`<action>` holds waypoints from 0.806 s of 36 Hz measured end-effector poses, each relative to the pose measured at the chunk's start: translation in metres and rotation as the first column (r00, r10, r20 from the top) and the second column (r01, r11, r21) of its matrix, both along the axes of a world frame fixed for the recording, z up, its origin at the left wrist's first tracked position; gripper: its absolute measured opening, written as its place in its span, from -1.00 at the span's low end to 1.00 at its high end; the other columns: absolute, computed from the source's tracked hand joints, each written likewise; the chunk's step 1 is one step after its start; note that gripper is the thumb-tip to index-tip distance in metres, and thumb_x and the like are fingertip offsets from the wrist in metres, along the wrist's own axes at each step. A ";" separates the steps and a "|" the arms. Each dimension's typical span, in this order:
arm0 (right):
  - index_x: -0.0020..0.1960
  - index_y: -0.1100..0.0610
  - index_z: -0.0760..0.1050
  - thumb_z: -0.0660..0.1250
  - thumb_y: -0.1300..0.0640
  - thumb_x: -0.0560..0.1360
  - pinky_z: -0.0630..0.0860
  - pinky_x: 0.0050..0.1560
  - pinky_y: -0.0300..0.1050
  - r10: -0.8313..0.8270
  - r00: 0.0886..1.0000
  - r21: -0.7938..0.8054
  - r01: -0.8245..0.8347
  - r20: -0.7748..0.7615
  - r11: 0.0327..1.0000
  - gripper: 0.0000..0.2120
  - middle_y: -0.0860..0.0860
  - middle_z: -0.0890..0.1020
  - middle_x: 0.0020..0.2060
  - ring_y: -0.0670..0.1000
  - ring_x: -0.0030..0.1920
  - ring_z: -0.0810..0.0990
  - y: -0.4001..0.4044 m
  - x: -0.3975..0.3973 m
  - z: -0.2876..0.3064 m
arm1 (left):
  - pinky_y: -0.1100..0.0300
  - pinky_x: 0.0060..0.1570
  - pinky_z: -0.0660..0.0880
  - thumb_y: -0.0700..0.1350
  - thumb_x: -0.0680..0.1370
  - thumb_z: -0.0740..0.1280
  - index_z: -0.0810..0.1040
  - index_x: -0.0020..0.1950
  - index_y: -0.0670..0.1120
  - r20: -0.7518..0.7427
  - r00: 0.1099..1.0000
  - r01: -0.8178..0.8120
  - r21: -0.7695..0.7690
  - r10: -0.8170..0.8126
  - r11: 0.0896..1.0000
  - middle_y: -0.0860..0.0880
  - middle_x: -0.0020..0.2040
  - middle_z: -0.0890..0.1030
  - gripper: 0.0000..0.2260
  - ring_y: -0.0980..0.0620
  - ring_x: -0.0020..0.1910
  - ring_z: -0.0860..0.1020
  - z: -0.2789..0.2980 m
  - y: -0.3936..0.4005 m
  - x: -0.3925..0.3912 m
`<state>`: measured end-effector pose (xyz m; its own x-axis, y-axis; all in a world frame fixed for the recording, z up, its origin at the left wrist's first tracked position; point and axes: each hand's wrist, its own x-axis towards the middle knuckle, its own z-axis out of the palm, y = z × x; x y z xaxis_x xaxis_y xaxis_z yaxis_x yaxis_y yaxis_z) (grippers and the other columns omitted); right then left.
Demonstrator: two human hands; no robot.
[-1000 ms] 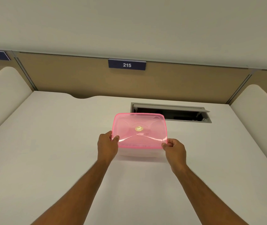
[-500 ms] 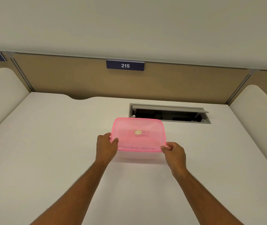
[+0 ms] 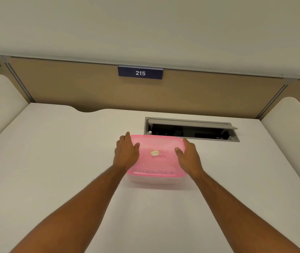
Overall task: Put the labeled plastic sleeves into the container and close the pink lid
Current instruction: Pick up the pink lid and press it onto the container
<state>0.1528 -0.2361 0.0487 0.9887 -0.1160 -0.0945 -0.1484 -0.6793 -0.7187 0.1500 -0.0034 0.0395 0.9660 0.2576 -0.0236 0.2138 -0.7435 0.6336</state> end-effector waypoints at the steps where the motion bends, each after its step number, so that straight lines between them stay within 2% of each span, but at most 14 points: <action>1: 0.59 0.10 0.19 0.21 0.04 0.66 0.32 0.42 0.04 0.014 1.000 -0.026 -0.014 -0.007 1.000 -0.47 0.10 0.31 0.50 0.15 0.46 0.37 0.002 0.005 -0.001 | -0.10 0.34 0.35 0.01 0.66 0.20 0.18 0.55 -0.14 -0.005 1.000 0.016 0.029 -0.015 0.999 -0.15 0.46 0.33 -0.49 -0.16 0.41 0.32 0.000 0.000 0.004; 3: 0.59 0.11 0.19 0.17 0.01 0.67 0.33 0.41 0.02 0.033 0.999 -0.082 -0.035 -0.016 0.996 -0.48 0.11 0.30 0.51 0.15 0.45 0.38 0.004 0.015 -0.002 | -0.10 0.29 0.38 0.02 0.67 0.17 0.24 0.51 -0.14 0.001 0.999 0.041 0.083 -0.041 0.996 -0.15 0.42 0.37 -0.55 -0.16 0.36 0.35 -0.002 0.000 0.010; 6: 0.51 0.13 0.31 0.13 -0.01 0.68 0.40 0.33 0.05 0.040 0.999 -0.147 -0.041 -0.007 0.988 -0.56 0.12 0.35 0.46 0.17 0.38 0.44 0.006 0.028 -0.005 | -0.05 0.20 0.43 0.03 0.68 0.14 0.34 0.41 -0.16 0.032 0.997 0.059 0.145 -0.064 0.988 -0.15 0.33 0.42 -0.62 -0.13 0.26 0.39 -0.004 0.000 0.017; 9: 0.30 0.15 0.46 0.08 0.01 0.70 0.49 0.10 0.01 0.033 0.999 -0.205 -0.028 0.021 0.978 -0.68 0.14 0.46 0.27 0.15 0.15 0.55 0.009 0.040 -0.007 | -0.02 0.10 0.45 0.01 0.68 0.11 0.37 0.30 -0.19 0.058 0.994 0.076 0.198 -0.090 0.977 -0.16 0.23 0.44 -0.67 -0.11 0.14 0.40 -0.007 0.001 0.023; 12: 0.17 0.19 0.45 0.03 0.03 0.71 0.48 -0.04 -0.02 0.015 0.998 -0.256 0.001 0.059 0.967 -0.70 0.15 0.50 0.12 0.13 0.01 0.56 0.013 0.049 -0.009 | 0.02 0.01 0.43 0.00 0.69 0.09 0.38 0.22 -0.20 0.078 0.992 0.079 0.209 -0.097 0.975 -0.16 0.16 0.45 -0.71 -0.07 0.03 0.38 -0.009 0.002 0.031; 20: 0.19 0.22 0.44 0.00 0.03 0.71 0.56 0.02 0.02 -0.079 0.994 -0.292 0.097 0.071 0.951 -0.67 0.16 0.58 0.05 0.14 0.02 0.60 0.021 0.069 -0.016 | 0.10 -0.04 0.40 -0.02 0.70 0.05 0.37 0.14 -0.15 0.093 0.992 0.061 0.189 -0.080 0.980 -0.11 0.09 0.45 -0.77 -0.01 -0.03 0.38 -0.021 0.004 0.046; 25: 0.16 0.24 0.48 0.04 0.09 0.70 0.57 -0.03 -0.02 -0.112 0.993 -0.337 0.117 0.034 0.934 -0.69 0.17 0.63 0.01 0.15 -0.01 0.64 0.021 0.078 -0.019 | 0.06 -0.07 0.42 -0.07 0.69 0.07 0.35 0.08 -0.14 0.145 0.987 0.044 0.161 -0.068 0.986 -0.11 0.03 0.45 -0.84 -0.02 -0.07 0.40 -0.027 0.005 0.048; 29: 0.17 0.24 0.51 0.05 0.07 0.70 0.59 -0.01 -0.02 -0.163 0.986 -0.342 0.140 -0.041 0.929 -0.67 0.17 0.66 0.00 0.15 -0.01 0.66 0.021 0.084 -0.020 | 0.08 -0.04 0.44 -0.05 0.70 0.06 0.37 0.08 -0.13 0.150 0.985 0.049 0.207 -0.081 0.977 -0.08 0.02 0.44 -0.82 0.01 -0.07 0.39 -0.031 0.005 0.049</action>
<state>0.2367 -0.2149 0.0289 0.9497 -0.3003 -0.0893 -0.3083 -0.8452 -0.4366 0.1991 0.0013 0.0086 0.9682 0.1777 0.1759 0.0703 -0.8687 0.4904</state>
